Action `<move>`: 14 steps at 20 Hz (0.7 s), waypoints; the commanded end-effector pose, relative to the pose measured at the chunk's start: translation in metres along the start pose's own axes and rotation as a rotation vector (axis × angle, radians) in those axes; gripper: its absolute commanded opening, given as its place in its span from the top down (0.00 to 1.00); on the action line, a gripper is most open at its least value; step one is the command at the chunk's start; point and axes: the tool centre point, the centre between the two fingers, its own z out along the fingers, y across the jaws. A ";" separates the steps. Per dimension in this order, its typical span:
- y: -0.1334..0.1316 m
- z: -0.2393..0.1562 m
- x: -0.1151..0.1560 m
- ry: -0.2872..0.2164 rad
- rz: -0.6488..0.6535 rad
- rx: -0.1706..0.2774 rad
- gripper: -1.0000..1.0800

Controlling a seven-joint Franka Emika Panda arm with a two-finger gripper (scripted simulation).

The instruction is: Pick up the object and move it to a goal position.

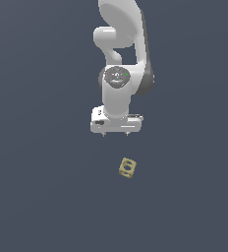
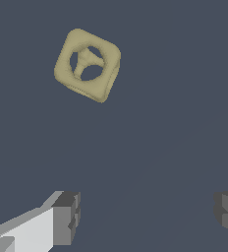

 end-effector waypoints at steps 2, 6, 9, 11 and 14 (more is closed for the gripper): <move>0.000 0.000 0.000 0.000 -0.002 0.000 0.04; -0.009 0.002 -0.002 -0.012 -0.037 -0.004 0.04; -0.018 0.005 -0.004 -0.023 -0.072 -0.009 0.04; -0.020 0.005 -0.004 -0.026 -0.081 -0.010 0.04; -0.019 0.005 -0.005 -0.025 -0.078 -0.009 0.04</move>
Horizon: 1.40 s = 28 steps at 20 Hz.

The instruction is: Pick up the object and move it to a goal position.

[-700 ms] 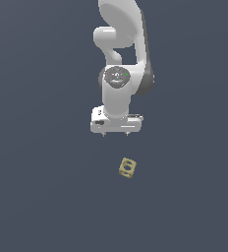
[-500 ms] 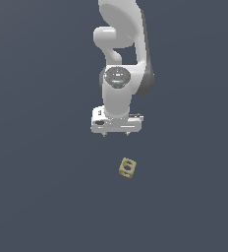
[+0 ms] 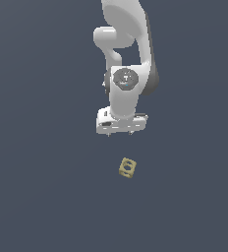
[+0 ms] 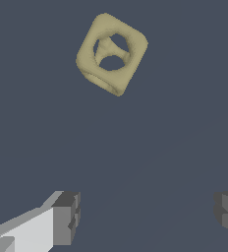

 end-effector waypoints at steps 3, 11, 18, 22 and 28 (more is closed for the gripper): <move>0.001 0.000 0.000 0.000 0.001 0.000 0.04; -0.001 0.003 0.016 0.009 0.059 0.002 0.04; -0.005 0.010 0.047 0.027 0.176 0.008 0.04; -0.009 0.017 0.071 0.042 0.270 0.012 0.04; -0.016 0.028 0.101 0.061 0.394 0.019 0.04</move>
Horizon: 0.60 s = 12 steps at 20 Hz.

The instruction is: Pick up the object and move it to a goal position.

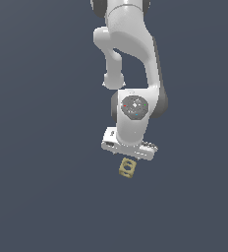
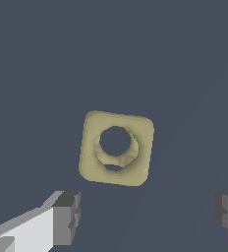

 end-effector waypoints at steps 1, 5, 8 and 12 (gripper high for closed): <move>-0.006 0.005 0.009 0.008 0.046 0.003 0.04; -0.013 0.010 0.019 0.016 0.097 0.006 0.04; -0.017 0.013 0.023 0.020 0.122 0.008 0.04; -0.019 0.015 0.026 0.022 0.137 0.009 0.04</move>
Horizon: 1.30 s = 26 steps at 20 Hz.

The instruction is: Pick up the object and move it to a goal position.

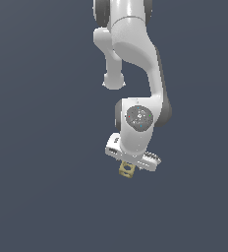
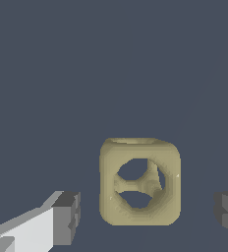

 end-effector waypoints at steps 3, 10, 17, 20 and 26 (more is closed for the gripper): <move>0.000 0.001 0.000 0.000 0.003 0.000 0.04; -0.001 0.027 0.000 0.001 0.005 0.000 0.04; -0.001 0.052 0.000 0.001 0.007 0.001 0.04; -0.001 0.051 0.001 0.001 0.007 0.001 0.04; -0.001 0.051 0.001 0.001 0.007 0.001 1.00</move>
